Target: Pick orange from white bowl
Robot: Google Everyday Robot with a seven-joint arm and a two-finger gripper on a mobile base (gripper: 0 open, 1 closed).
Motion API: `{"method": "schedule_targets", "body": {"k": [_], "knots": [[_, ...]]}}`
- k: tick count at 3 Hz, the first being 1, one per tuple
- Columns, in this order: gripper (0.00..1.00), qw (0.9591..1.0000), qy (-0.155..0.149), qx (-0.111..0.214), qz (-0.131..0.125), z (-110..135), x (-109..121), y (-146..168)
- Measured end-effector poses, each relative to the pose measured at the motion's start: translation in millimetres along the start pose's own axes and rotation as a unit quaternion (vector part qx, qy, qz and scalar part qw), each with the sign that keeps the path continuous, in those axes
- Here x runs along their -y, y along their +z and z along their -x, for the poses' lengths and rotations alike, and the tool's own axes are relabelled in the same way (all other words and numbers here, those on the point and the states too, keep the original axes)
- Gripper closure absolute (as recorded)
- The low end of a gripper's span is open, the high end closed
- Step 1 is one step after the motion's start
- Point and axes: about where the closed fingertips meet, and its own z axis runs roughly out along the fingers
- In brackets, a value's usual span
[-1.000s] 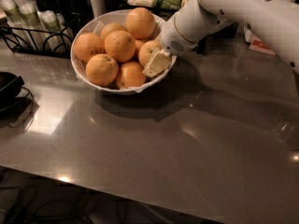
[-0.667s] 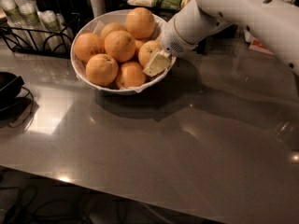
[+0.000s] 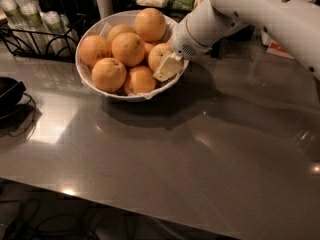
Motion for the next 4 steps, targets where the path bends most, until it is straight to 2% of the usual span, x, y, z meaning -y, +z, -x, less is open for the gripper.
{"method": "schedule_targets", "body": {"k": [1, 2, 3, 4], "knots": [[1.0, 1.0, 0.0, 0.0, 0.0, 0.2, -0.1, -0.1], [1.0, 0.9998, -0.012, 0.017, 0.001, 12.0, -0.9, -13.4], [1.0, 0.9979, -0.023, 0.055, 0.024, 24.3, -5.8, -31.3], [1.0, 0.9935, -0.04, 0.099, 0.039, 38.6, -14.8, -56.9]]}}
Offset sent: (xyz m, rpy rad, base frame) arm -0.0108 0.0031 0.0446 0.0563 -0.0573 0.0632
